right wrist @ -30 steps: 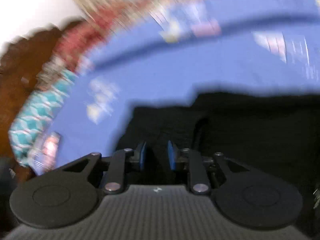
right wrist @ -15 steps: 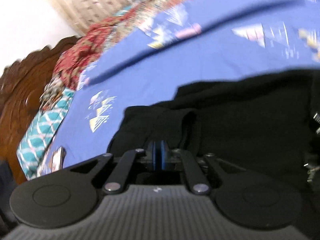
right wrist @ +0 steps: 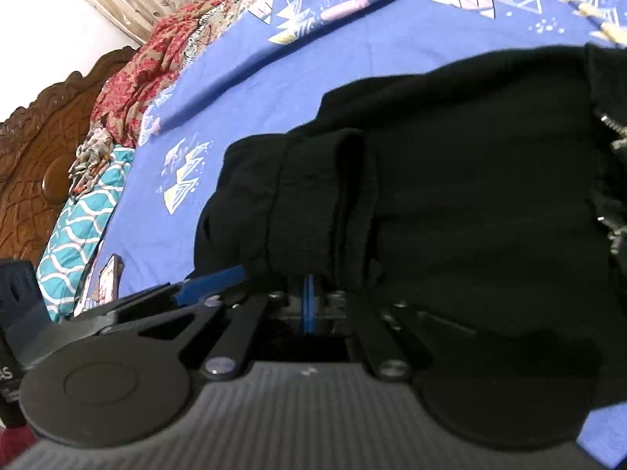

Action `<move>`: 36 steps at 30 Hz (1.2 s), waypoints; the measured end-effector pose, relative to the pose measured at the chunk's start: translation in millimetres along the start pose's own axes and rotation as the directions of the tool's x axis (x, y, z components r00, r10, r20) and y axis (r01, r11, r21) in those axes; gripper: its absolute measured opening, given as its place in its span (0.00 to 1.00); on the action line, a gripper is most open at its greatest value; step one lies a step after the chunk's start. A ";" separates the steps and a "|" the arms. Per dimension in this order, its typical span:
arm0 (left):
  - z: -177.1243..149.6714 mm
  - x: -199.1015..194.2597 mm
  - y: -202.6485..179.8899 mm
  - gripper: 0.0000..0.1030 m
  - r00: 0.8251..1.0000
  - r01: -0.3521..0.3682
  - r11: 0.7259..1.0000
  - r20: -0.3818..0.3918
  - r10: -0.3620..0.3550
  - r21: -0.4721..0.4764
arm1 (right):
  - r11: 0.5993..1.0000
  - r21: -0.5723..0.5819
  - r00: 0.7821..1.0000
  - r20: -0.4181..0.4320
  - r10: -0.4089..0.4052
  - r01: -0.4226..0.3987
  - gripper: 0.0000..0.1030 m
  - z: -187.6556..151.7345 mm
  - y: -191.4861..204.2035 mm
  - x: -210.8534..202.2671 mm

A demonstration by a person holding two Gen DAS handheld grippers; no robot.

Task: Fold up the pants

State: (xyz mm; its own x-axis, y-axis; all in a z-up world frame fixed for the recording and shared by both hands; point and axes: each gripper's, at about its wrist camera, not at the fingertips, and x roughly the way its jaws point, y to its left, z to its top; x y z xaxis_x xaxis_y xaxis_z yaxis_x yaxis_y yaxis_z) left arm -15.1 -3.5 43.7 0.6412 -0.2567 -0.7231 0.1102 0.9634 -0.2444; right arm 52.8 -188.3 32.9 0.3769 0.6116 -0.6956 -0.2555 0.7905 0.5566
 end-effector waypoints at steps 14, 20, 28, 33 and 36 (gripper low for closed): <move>-9.5 -4.0 -10.7 0.41 0.998 0.059 0.998 -0.021 -0.059 -0.007 | 0.988 0.044 0.988 0.039 -0.152 0.151 0.14 -33.0 -25.4 -35.3; -15.5 1.2 -11.4 0.42 0.998 0.043 0.999 -0.042 -0.043 0.012 | 0.977 0.183 0.993 0.018 -0.114 0.109 0.14 -38.7 -46.4 -29.1; -15.5 3.0 -5.1 0.42 0.997 0.065 0.998 -0.047 -0.066 -0.016 | 0.977 0.176 0.992 0.017 -0.125 0.120 0.14 -38.8 -42.2 -29.9; -16.1 3.2 -5.2 0.42 0.997 0.069 0.997 -0.045 -0.070 -0.019 | 0.977 0.168 0.991 0.013 -0.132 0.128 0.14 -36.8 -41.8 -28.8; -16.3 2.5 -5.4 0.42 0.997 0.070 0.997 -0.044 -0.070 -0.019 | 0.978 0.164 0.991 0.012 -0.136 0.132 0.14 -37.1 -41.1 -29.3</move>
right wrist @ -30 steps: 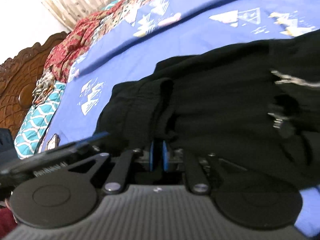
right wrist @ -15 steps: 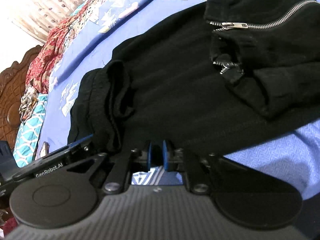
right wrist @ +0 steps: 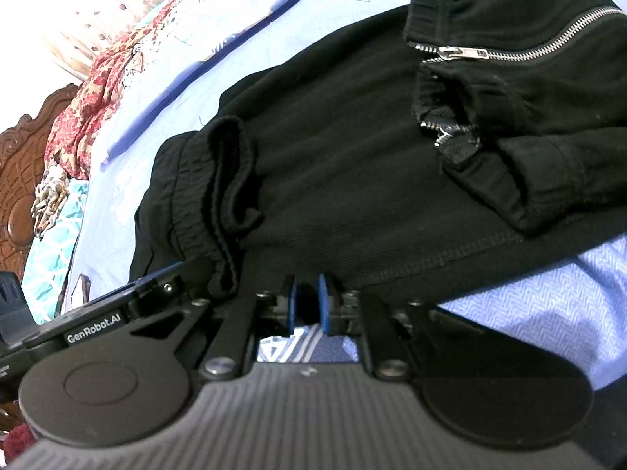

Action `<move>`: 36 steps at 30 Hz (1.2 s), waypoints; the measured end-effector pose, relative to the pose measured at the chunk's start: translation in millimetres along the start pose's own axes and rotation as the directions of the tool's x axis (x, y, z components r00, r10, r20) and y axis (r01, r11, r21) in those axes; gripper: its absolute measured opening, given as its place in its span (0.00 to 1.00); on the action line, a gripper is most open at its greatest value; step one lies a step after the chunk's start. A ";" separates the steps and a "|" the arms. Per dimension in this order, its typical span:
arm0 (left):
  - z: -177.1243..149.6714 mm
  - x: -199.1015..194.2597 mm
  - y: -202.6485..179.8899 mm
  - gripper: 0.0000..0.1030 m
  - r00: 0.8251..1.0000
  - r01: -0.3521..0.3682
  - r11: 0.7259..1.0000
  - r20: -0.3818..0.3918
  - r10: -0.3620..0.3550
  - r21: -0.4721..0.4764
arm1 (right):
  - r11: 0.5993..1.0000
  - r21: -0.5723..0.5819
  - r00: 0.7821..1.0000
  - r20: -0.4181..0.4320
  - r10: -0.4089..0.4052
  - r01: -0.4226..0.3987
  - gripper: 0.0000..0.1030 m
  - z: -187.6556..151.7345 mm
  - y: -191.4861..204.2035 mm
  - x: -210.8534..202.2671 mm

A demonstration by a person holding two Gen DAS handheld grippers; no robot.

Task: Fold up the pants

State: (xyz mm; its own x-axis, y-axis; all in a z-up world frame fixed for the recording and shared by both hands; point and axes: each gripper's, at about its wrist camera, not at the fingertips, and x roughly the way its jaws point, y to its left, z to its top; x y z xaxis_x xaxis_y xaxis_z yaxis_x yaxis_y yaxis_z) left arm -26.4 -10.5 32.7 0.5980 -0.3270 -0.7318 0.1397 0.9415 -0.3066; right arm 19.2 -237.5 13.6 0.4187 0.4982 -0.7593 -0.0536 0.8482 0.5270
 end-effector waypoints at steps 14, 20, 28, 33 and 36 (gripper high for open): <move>-0.4 -1.2 1.5 0.43 1.000 0.010 1.000 0.005 -0.010 -0.005 | 1.000 -0.016 1.000 -0.003 -0.017 0.017 0.15 -0.8 4.1 0.4; -0.6 -1.2 3.7 0.43 1.000 0.019 1.000 0.007 -0.019 -0.009 | 0.999 -0.022 1.000 0.000 -0.027 0.027 0.15 -1.8 5.6 0.7; -0.8 -0.1 1.9 0.43 1.000 0.014 1.000 0.007 -0.014 -0.001 | 0.999 -0.020 1.000 0.004 -0.028 0.028 0.15 -3.4 6.3 0.4; -0.9 -0.1 1.8 0.43 1.000 0.013 1.000 0.007 -0.013 -0.001 | 1.000 -0.018 1.000 0.005 -0.022 0.023 0.15 -4.1 5.3 -0.4; -1.2 0.4 1.6 0.43 1.000 0.011 1.000 0.007 -0.011 -0.001 | 1.000 -0.017 1.000 0.006 -0.020 0.020 0.15 -4.4 4.8 -1.0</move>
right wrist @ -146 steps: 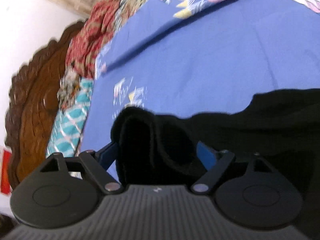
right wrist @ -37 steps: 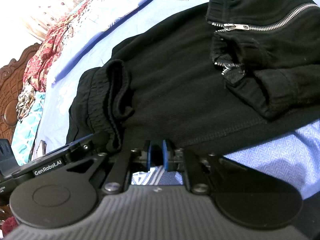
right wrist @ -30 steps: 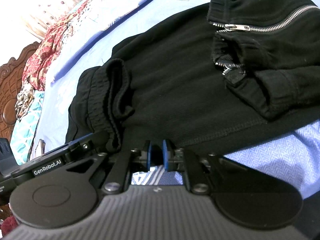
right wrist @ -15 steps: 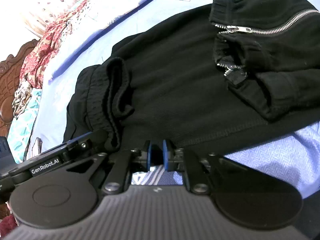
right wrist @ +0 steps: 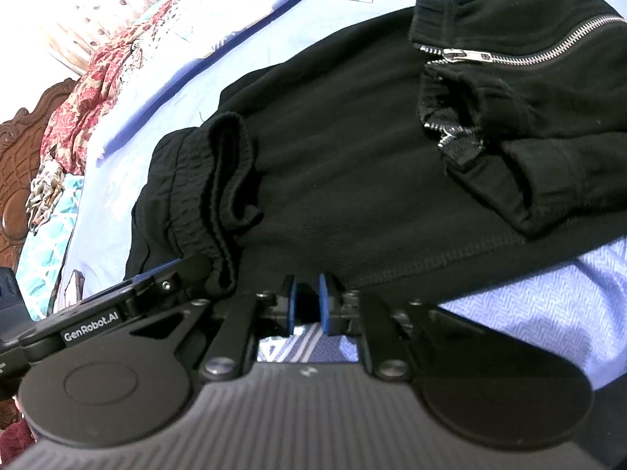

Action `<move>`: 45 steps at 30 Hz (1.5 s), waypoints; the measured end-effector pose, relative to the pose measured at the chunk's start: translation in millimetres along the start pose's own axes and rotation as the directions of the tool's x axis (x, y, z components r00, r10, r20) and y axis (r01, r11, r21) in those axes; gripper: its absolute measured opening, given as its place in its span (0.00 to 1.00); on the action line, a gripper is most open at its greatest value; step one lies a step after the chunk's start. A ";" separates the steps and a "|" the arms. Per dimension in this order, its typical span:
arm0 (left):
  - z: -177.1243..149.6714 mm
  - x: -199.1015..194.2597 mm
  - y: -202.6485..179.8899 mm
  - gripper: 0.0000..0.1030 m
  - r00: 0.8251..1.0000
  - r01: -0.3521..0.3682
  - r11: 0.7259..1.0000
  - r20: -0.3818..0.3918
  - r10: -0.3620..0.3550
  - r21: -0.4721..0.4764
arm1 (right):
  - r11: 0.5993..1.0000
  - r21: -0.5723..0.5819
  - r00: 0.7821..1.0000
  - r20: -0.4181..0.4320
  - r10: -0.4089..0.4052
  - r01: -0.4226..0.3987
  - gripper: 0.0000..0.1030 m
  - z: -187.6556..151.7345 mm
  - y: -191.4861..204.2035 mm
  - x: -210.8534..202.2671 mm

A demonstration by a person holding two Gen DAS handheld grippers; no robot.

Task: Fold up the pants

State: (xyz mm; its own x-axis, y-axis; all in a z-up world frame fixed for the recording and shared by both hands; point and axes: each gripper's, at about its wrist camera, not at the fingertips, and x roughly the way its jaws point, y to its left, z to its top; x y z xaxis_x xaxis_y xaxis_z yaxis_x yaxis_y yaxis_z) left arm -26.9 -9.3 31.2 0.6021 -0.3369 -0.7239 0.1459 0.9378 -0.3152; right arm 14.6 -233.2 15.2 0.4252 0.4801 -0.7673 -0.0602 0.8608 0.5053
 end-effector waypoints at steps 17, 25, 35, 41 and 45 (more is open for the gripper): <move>0.0 -0.3 0.2 0.43 1.000 0.000 1.000 0.000 0.000 -0.001 | 1.000 -0.003 1.000 0.002 -0.003 0.003 0.15 -0.7 0.4 -0.9; 2.0 0.3 0.3 0.43 1.000 0.001 1.000 -0.011 -0.001 -0.006 | 0.998 -0.048 0.997 0.055 0.045 -0.043 0.27 -1.8 7.3 -14.2; 20.9 -28.5 -1.1 0.50 0.997 0.071 0.997 0.041 -0.071 0.012 | 1.000 -0.009 0.911 0.413 -0.010 0.015 0.58 36.7 -39.5 -106.8; 46.7 -35.4 -7.5 0.50 0.994 0.094 0.996 0.052 -0.094 0.003 | 0.968 0.210 0.848 0.481 -0.223 0.136 0.64 35.9 -122.6 -142.2; 60.1 -23.5 -18.1 0.50 0.993 0.115 0.993 0.008 -0.115 -0.015 | 0.945 0.298 0.837 0.475 -0.270 0.136 0.68 25.3 -156.7 -140.8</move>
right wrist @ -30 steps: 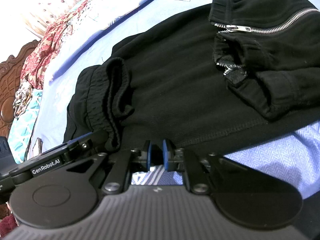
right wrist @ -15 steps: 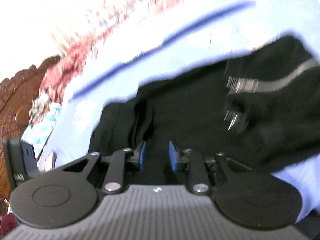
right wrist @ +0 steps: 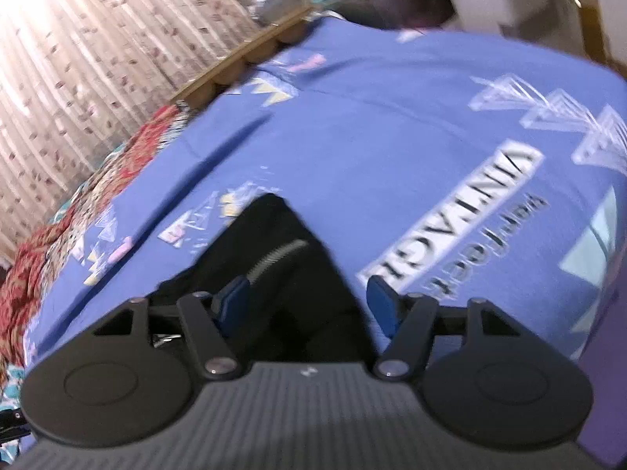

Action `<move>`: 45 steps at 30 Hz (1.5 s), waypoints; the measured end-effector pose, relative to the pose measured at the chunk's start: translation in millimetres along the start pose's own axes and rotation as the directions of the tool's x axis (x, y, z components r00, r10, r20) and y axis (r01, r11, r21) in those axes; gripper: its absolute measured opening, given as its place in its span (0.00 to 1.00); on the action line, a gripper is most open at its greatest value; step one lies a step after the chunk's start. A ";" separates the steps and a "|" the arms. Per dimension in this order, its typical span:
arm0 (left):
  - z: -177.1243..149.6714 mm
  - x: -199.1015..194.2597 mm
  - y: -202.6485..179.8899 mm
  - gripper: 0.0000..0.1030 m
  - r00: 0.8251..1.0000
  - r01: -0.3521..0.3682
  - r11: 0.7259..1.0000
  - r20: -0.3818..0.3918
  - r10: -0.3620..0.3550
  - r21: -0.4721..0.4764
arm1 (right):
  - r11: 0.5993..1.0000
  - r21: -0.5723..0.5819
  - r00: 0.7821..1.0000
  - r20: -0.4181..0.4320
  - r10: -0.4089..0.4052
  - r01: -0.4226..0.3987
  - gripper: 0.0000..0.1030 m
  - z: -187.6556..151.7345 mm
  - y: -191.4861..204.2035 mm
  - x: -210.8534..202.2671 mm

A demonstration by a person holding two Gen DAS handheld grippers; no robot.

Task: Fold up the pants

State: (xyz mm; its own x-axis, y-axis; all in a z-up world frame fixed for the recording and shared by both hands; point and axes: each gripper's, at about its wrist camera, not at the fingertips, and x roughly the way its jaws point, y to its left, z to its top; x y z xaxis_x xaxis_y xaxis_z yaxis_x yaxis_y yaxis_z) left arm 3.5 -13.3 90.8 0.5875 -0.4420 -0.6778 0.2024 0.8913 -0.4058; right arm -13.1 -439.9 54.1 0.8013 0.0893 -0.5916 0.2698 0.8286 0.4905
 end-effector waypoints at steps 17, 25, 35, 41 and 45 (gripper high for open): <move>52.7 79.9 -162.6 0.92 0.984 0.118 0.959 -0.160 -0.078 0.256 | 0.802 -0.572 0.982 -0.039 0.186 -0.174 0.15 -60.8 130.8 -34.7; 50.8 115.5 -155.3 0.15 0.977 0.027 0.972 -0.213 0.024 0.234 | 0.750 -0.624 0.969 -0.047 0.243 -0.219 0.20 -73.7 133.0 -52.3; 69.7 32.4 -81.2 0.15 0.997 0.063 0.982 -0.053 -0.054 0.178 | 0.672 -0.607 0.902 -0.225 0.367 -0.425 0.10 -76.4 180.8 -41.9; 70.3 -35.7 5.8 0.15 0.999 -0.003 0.998 0.045 0.000 0.066 | 0.456 -0.683 0.810 -0.375 0.452 -0.571 0.10 -109.1 270.2 -45.0; 52.1 -52.7 72.4 0.15 0.997 -0.070 0.995 0.039 0.073 -0.074 | 0.358 -0.680 0.760 -0.491 0.425 -0.640 0.10 -145.9 314.6 -29.7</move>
State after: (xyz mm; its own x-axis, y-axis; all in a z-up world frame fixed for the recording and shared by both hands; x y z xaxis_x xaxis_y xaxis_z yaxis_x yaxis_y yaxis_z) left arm 28.0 79.8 129.1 0.6307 -0.3717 -0.6812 0.1026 0.9101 -0.4016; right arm -29.9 -101.3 132.6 0.4616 0.6919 -0.5552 -0.7791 0.6155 0.1192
